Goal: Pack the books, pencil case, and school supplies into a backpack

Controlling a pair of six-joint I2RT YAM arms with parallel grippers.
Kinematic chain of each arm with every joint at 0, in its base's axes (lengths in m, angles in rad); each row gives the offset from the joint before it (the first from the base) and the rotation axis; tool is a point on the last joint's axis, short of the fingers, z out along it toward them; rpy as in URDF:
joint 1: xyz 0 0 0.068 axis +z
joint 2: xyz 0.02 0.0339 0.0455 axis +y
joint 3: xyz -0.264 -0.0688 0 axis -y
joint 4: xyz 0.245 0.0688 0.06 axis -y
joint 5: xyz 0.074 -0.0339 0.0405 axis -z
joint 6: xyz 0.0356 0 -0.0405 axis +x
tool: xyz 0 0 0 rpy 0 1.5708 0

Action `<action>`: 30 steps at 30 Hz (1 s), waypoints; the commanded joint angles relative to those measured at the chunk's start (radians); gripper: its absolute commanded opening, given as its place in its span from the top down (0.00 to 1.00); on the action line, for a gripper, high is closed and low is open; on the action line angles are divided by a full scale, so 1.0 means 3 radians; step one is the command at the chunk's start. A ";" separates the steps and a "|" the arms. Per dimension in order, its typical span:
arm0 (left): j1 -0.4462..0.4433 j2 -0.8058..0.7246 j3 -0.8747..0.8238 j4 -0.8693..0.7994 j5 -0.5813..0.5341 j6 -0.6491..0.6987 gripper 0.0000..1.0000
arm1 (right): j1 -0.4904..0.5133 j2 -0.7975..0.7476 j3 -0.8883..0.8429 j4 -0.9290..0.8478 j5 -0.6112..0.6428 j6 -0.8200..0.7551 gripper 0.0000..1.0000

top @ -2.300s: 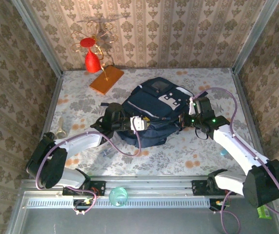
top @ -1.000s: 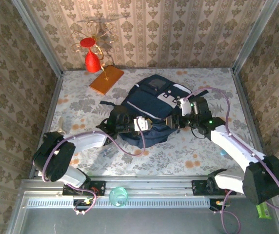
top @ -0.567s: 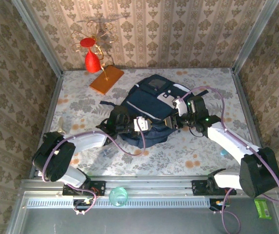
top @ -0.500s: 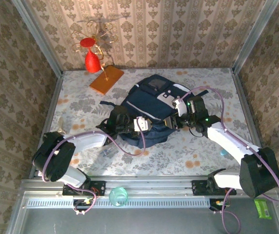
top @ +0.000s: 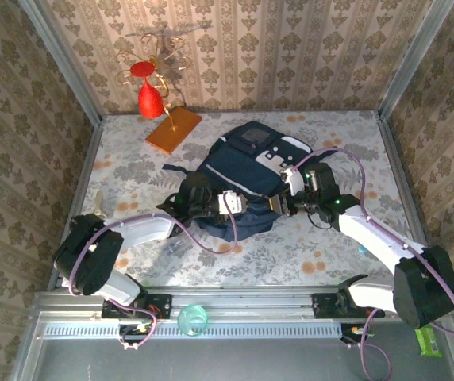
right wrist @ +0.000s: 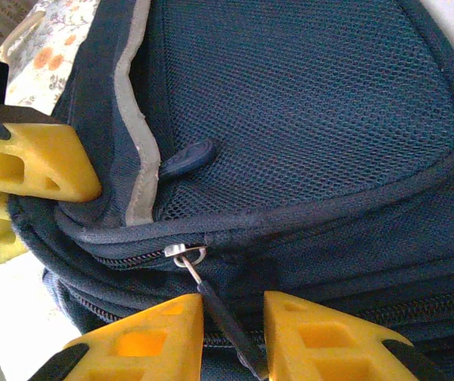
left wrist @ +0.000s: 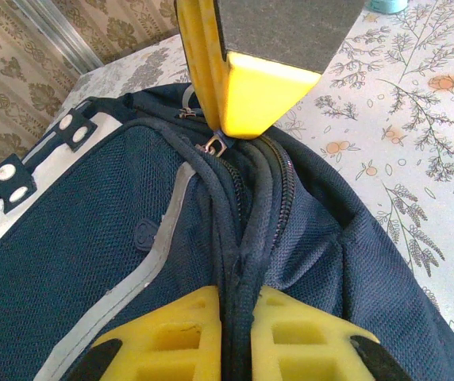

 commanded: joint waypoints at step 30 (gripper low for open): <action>-0.0492 0.0386 0.0045 0.0700 -0.1067 -0.0716 0.78 | 0.0363 -0.0472 -0.0361 0.0213 -0.0036 0.0621 1.00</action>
